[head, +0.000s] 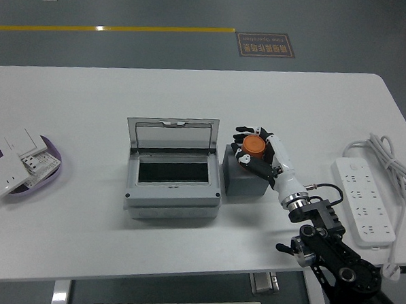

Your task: Pick up the cylinder from the cube,place it in the box,flap close box

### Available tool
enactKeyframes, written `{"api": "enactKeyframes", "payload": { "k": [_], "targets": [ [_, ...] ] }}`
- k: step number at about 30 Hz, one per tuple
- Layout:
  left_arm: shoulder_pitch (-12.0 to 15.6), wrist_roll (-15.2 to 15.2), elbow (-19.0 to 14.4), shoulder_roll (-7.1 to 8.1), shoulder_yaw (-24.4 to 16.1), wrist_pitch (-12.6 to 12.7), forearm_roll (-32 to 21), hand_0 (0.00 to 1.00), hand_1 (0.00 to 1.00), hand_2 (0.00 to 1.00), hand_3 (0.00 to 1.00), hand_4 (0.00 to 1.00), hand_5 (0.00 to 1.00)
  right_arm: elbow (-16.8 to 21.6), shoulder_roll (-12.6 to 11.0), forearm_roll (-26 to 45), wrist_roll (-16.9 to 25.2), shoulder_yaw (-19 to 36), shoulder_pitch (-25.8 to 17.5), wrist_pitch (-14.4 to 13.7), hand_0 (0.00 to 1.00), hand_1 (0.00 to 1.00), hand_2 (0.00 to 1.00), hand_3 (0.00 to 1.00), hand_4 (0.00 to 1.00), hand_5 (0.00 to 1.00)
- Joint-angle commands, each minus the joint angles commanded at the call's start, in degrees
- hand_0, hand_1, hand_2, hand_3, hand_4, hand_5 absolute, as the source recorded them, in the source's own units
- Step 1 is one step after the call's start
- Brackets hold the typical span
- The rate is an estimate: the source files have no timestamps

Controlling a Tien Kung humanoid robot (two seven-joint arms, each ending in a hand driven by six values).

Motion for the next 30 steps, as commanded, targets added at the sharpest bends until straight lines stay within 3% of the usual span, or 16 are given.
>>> {"api": "enactKeyframes", "payload": {
  "k": [2, 3, 9, 10, 20, 30],
  "targets": [
    [0.0, 0.0, 0.0, -0.01, 0.01, 0.0, -0.01, 0.635, 0.665, 0.591, 0.649, 0.729, 0.286, -0.02, 0.02, 0.03, -0.07, -0.04, -0.01, -0.04, 0.648, 0.613, 0.555, 0.595, 0.455, 0.002],
    [-0.01, 0.0, 0.0, -0.02, 0.01, -0.01, 0.0, 0.635, 0.666, 0.59, 0.649, 0.729, 0.287, -0.05, 0.03, 0.08, -0.13, -0.09, -0.01, -0.08, 0.593, 0.559, 0.515, 0.506, 0.279, 0.002],
    [-0.07, -0.05, 0.0, 0.02, 0.01, -0.01, -0.05, 0.635, 0.666, 0.59, 0.649, 0.729, 0.287, -0.22, 0.13, 0.44, -0.16, -0.37, 0.0, -0.52, 0.593, 0.559, 0.515, 0.506, 0.279, 0.002],
    [-0.08, -0.06, 0.0, 0.04, -0.01, 0.0, -0.04, 0.635, 0.665, 0.591, 0.649, 0.73, 0.285, -0.23, 0.14, 0.52, -0.09, -0.43, 0.01, -0.63, 0.523, 0.515, 0.478, 0.431, 0.238, 0.002],
    [-0.04, -0.11, 0.0, -0.01, -0.09, 0.01, -0.1, 0.634, 0.666, 0.591, 0.648, 0.73, 0.283, 1.03, 0.18, 1.25, 1.57, -0.71, 0.19, -2.37, 0.505, 0.492, 0.451, 0.382, 0.22, 0.002],
    [0.05, -0.12, 0.0, -0.01, -0.14, 0.05, -0.25, 0.634, 0.666, 0.591, 0.648, 0.73, 0.283, 7.89, -0.64, -1.27, 1.23, -1.66, 0.23, -4.97, 0.488, 0.475, 0.438, 0.361, 0.184, 0.002]
  ]
}}
